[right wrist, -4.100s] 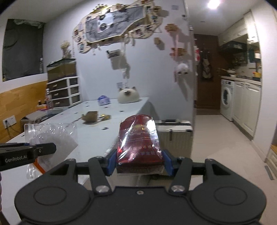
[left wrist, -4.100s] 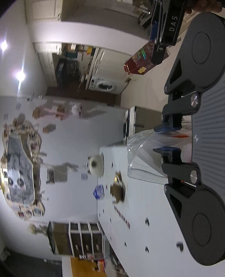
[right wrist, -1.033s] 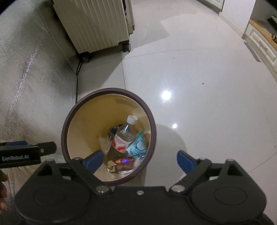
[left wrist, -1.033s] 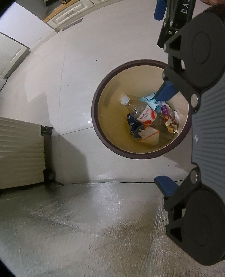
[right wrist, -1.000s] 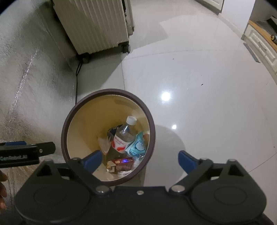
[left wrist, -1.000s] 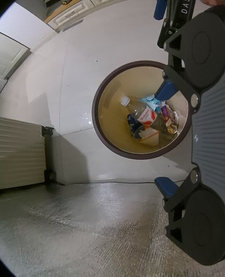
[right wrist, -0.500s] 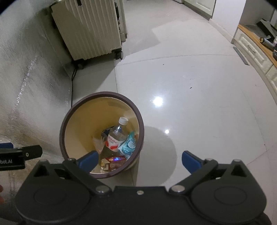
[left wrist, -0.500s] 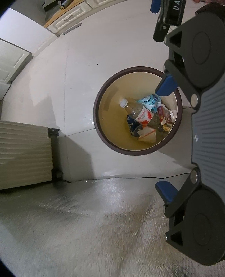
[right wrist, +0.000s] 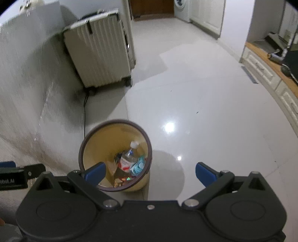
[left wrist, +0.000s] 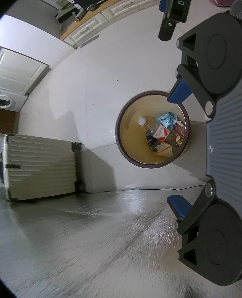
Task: Collect trash
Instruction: 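Raise both tools from the wastebasket back toward the table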
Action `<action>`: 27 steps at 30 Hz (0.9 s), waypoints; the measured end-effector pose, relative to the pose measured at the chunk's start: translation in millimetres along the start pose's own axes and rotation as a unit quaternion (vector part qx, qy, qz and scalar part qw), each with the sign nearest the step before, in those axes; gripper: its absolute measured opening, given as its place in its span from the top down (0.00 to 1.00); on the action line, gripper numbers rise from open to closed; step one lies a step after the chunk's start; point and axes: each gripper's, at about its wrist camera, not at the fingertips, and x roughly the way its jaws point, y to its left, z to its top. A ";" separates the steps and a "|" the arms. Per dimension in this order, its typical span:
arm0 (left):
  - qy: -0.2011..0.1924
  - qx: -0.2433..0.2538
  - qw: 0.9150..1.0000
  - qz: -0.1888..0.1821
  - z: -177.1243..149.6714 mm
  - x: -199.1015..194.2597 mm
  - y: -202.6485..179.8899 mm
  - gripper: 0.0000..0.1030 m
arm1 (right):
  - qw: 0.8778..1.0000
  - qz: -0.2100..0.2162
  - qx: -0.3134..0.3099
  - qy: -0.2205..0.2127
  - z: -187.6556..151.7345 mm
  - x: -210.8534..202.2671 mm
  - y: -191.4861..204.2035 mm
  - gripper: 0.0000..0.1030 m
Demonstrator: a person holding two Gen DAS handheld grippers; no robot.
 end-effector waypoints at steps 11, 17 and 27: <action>-0.075 0.017 0.997 -0.007 7.6 -94.6 -19.1 0.00 | 0.998 -0.007 0.006 -0.066 2.4 -91.7 -13.8 0.00; -0.125 0.019 0.992 -0.014 12.4 -151.4 -23.2 0.00 | 0.993 0.000 -0.004 -0.117 11.5 -149.0 -9.9 0.00; -0.208 0.019 0.978 -0.011 15.8 -241.0 -19.1 0.00 | 0.980 0.015 -0.027 -0.195 26.2 -227.8 7.4 0.00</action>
